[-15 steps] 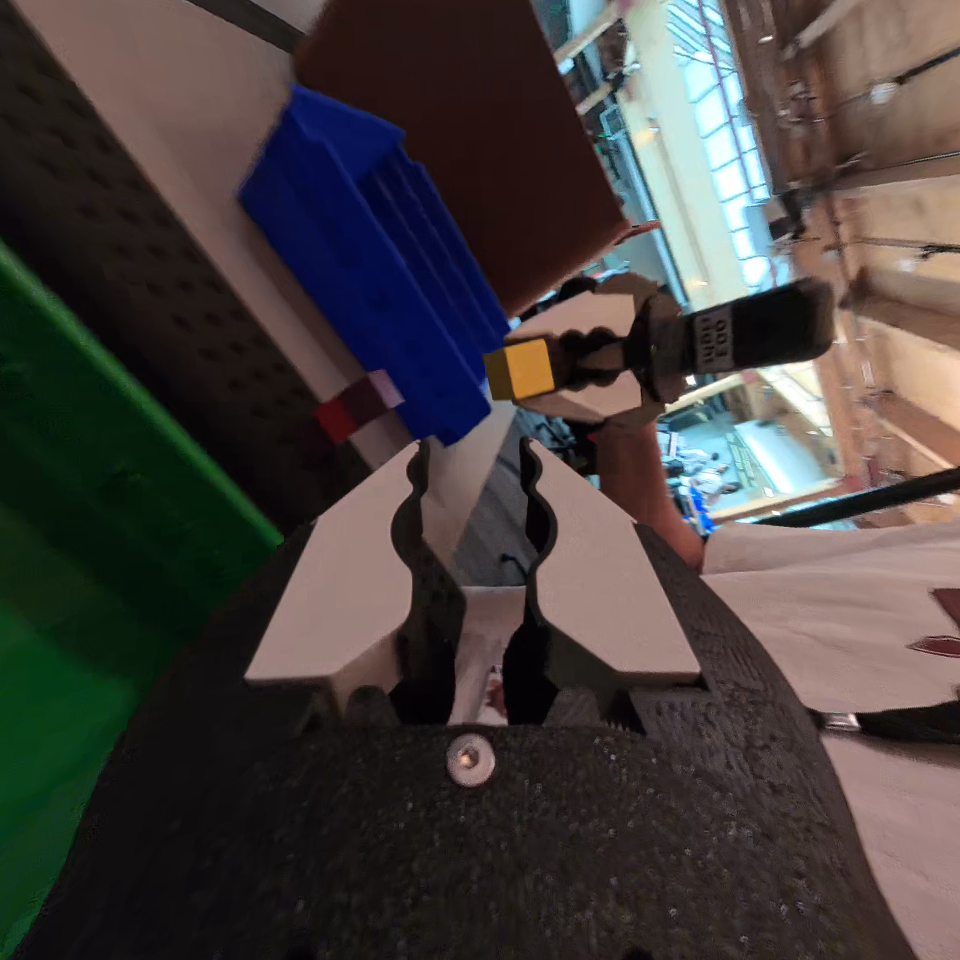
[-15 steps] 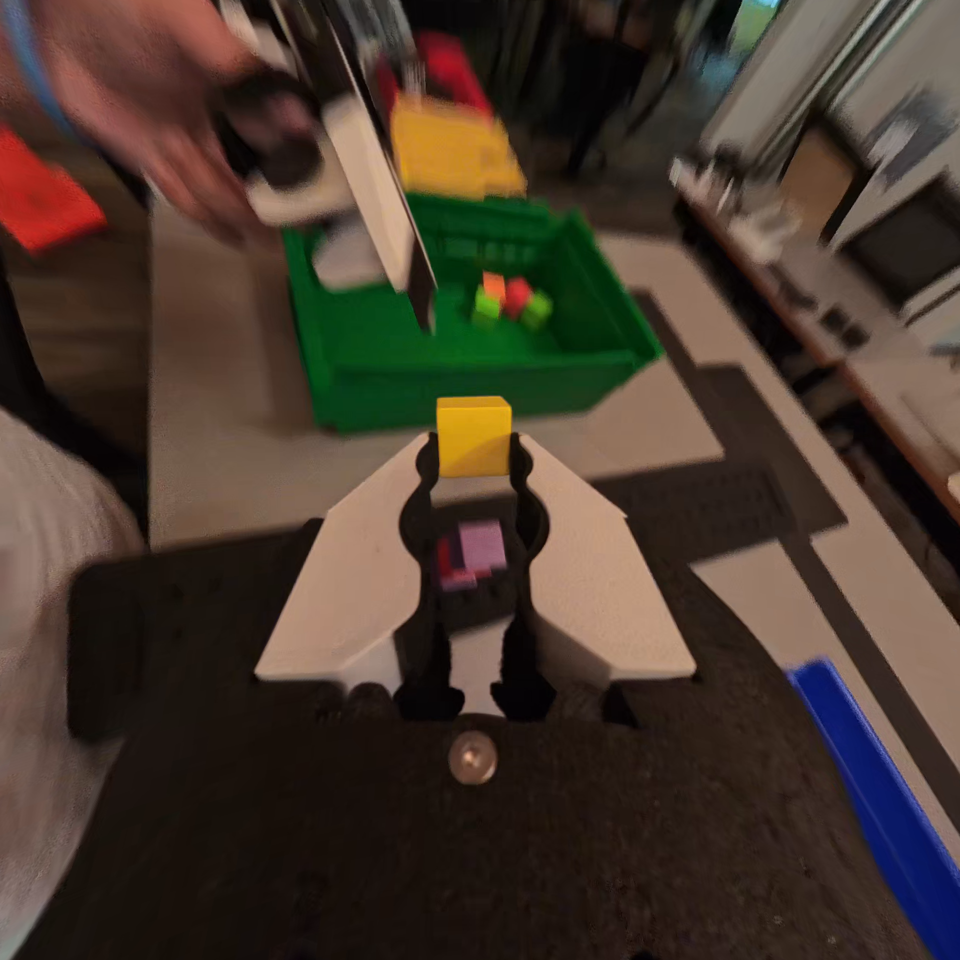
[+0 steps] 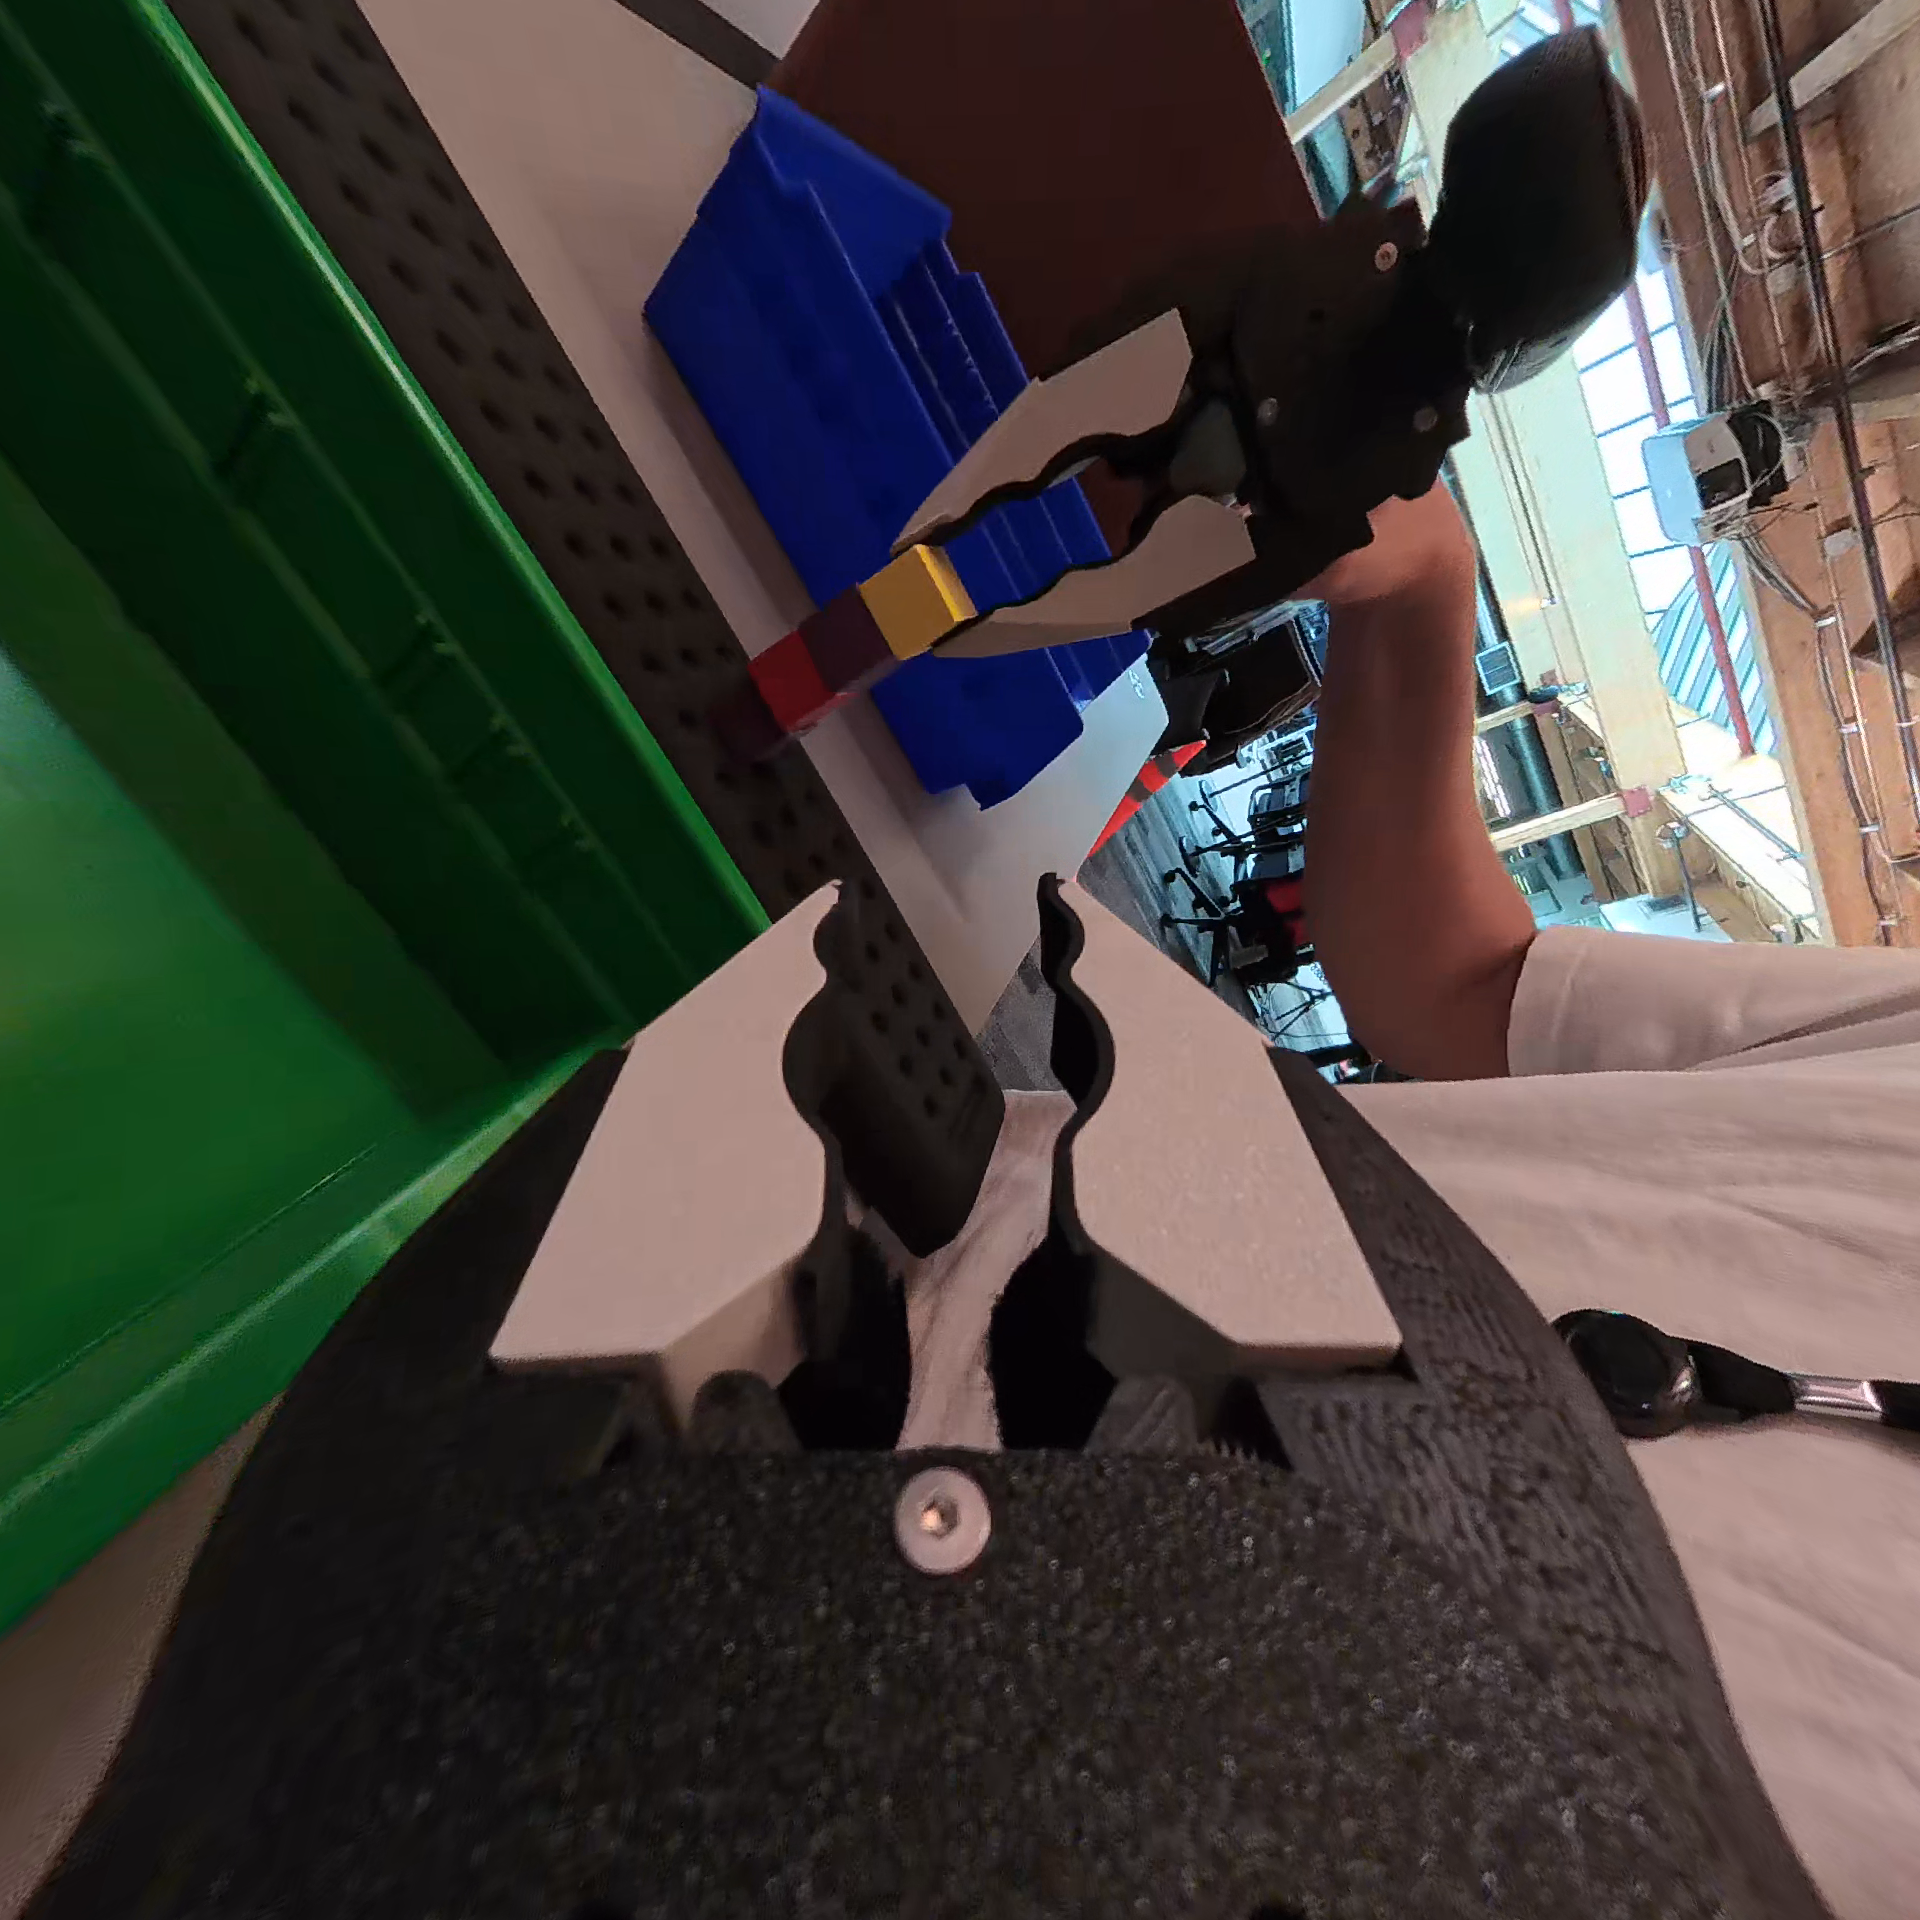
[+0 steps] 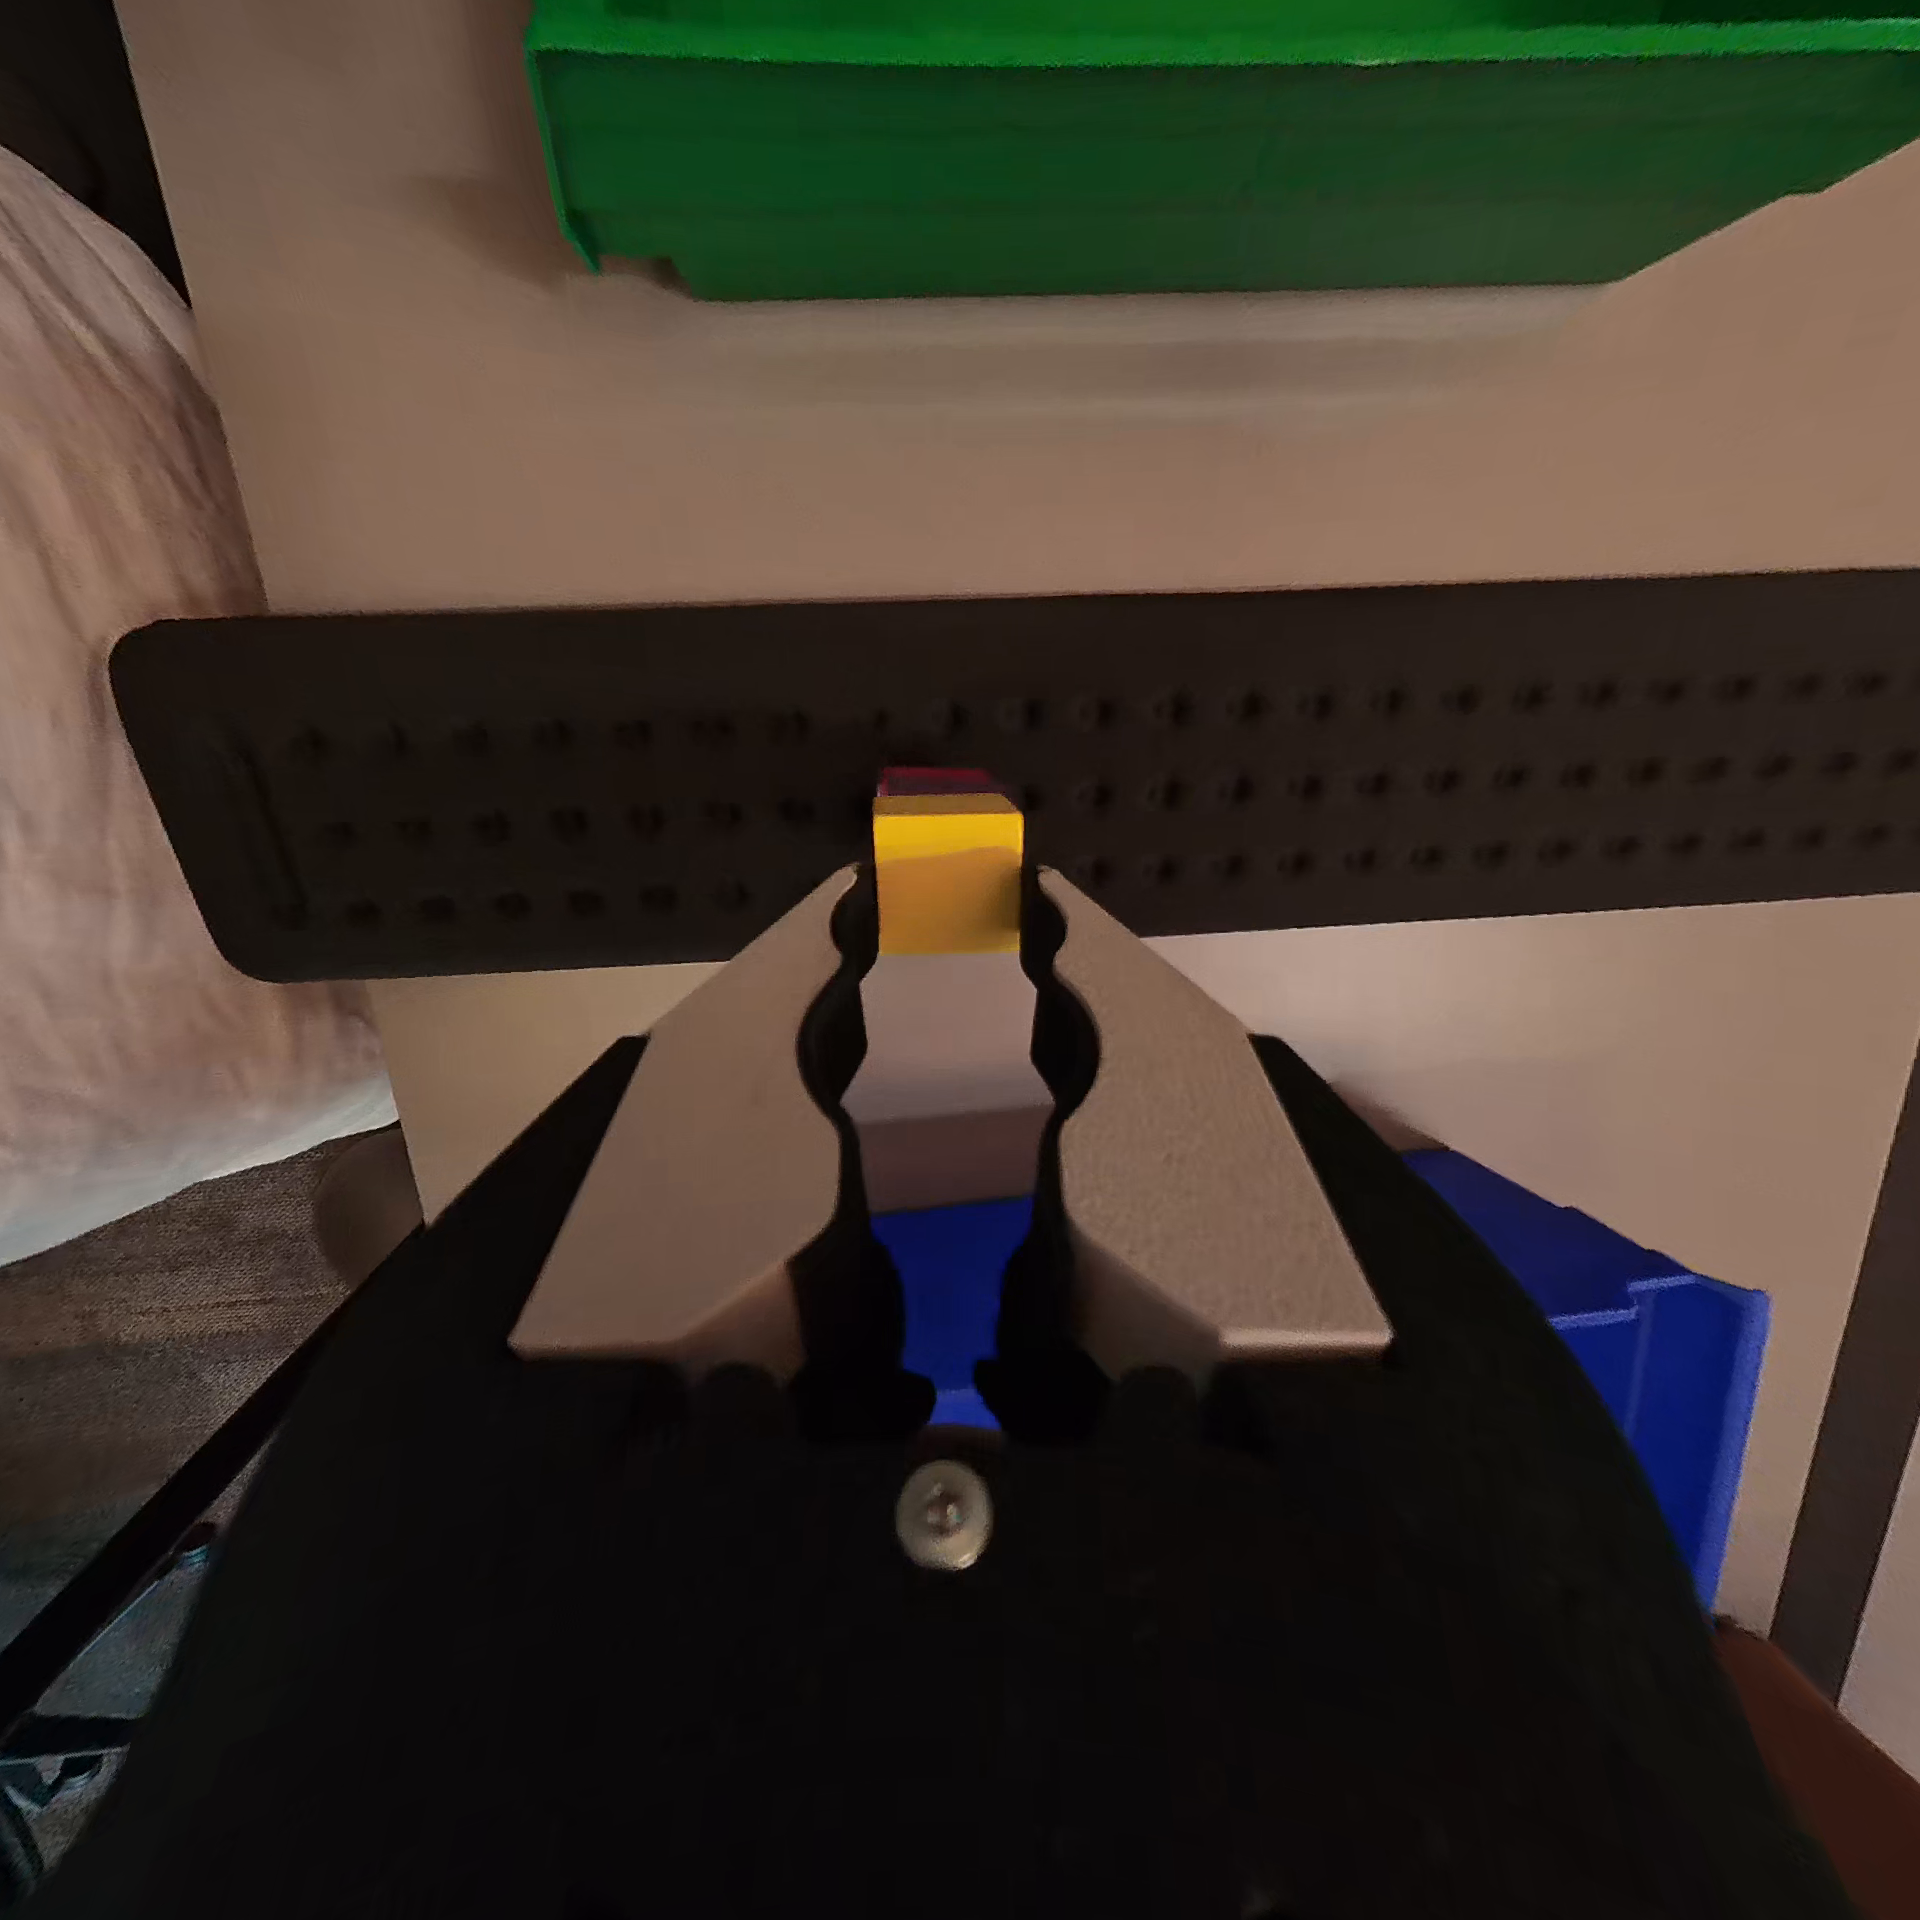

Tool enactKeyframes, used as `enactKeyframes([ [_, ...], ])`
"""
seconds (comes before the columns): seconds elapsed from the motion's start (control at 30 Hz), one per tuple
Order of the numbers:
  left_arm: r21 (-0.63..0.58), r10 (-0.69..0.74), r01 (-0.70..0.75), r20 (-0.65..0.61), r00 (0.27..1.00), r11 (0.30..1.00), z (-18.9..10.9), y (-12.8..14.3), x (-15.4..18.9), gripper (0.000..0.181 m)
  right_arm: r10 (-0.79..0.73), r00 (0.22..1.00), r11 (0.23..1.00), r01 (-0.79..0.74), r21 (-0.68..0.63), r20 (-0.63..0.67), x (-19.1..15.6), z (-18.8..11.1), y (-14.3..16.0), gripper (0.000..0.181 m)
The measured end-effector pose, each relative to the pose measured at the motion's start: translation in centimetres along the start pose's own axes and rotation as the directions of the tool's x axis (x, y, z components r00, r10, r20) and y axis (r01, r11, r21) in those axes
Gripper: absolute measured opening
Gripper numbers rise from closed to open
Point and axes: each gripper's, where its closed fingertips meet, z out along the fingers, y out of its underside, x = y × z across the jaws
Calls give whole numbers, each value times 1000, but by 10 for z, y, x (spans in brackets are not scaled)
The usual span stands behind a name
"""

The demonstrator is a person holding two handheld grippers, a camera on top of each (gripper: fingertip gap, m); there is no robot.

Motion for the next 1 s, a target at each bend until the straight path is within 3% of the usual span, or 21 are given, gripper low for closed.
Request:
enactKeyframes([
  [0.57, -28, 30, -29, 23, 999, 999, 2, -2, 1, 36, 10, 1000, 998, -11, 58, 16, 0, 1, -2, 32],
  [0.73, -27, 87, -85, 116, 989, 996, 0, -5, -7, 36, 39, 999, 992, -42, 123, 27, -4, -10, -7, 42],
  [0.83, -1, 221, -231, 286, 932, 973, -14, -17, -14, 37, 141, 990, 955, -133, 265, -10, -3, -35, -10, 43],
  [0.93, 37, 383, -460, 496, 779, 887, -35, -32, -13, 37, 338, 935, 849, -253, 465, -109, 4, -62, -3, 56],
  [1.0, 74, 395, -536, 594, 701, 841, -42, -38, -9, 37, 448, 889, 761, -325, 562, -93, -9, -66, 2, 63],
])
